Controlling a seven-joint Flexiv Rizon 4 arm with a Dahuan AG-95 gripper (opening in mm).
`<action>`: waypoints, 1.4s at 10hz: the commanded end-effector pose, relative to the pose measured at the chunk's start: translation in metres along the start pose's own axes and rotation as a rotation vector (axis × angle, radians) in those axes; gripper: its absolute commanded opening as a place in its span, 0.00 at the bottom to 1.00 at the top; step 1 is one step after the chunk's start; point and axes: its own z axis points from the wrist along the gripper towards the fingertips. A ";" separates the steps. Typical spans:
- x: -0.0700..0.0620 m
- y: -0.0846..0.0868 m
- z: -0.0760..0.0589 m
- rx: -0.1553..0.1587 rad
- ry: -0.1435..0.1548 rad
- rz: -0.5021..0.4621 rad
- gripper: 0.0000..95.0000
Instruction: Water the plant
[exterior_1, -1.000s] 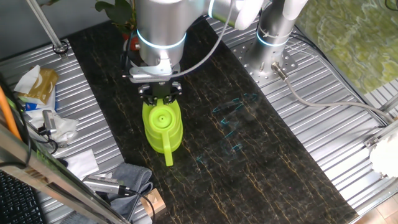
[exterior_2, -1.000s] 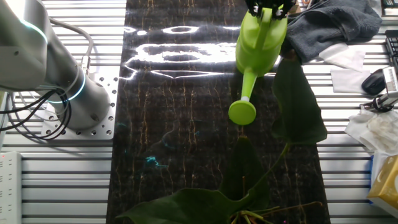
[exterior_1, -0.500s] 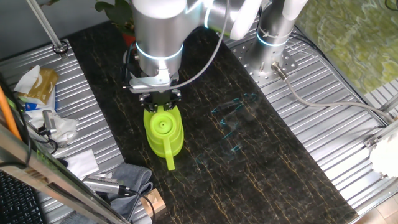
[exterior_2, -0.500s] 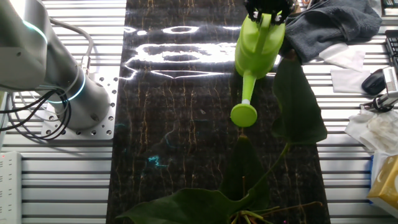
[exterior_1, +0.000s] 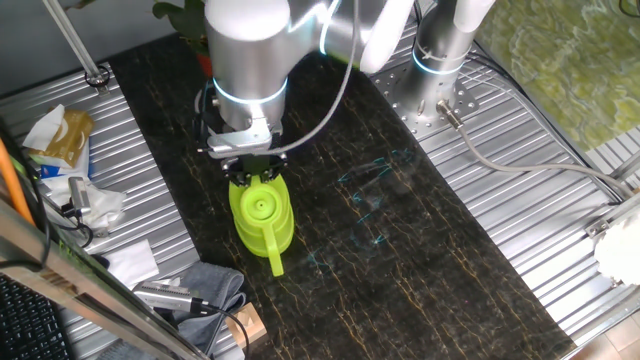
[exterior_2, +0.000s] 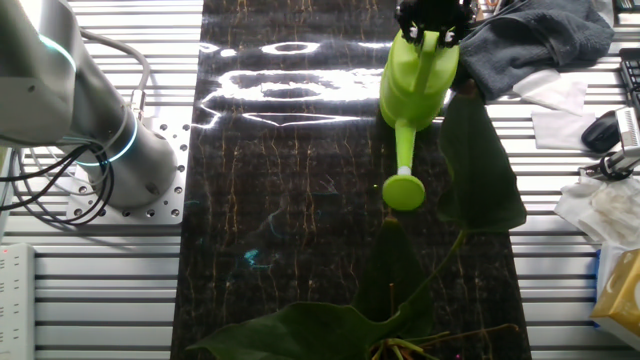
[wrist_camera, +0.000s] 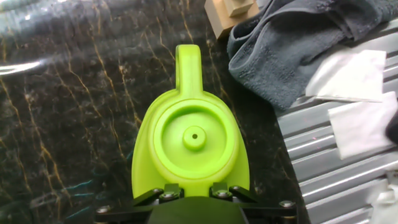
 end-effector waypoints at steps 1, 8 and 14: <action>0.001 -0.005 0.012 0.015 0.004 -0.086 0.00; -0.002 0.002 0.036 0.027 -0.002 -0.098 0.00; -0.002 0.001 0.035 0.041 -0.025 -0.016 0.20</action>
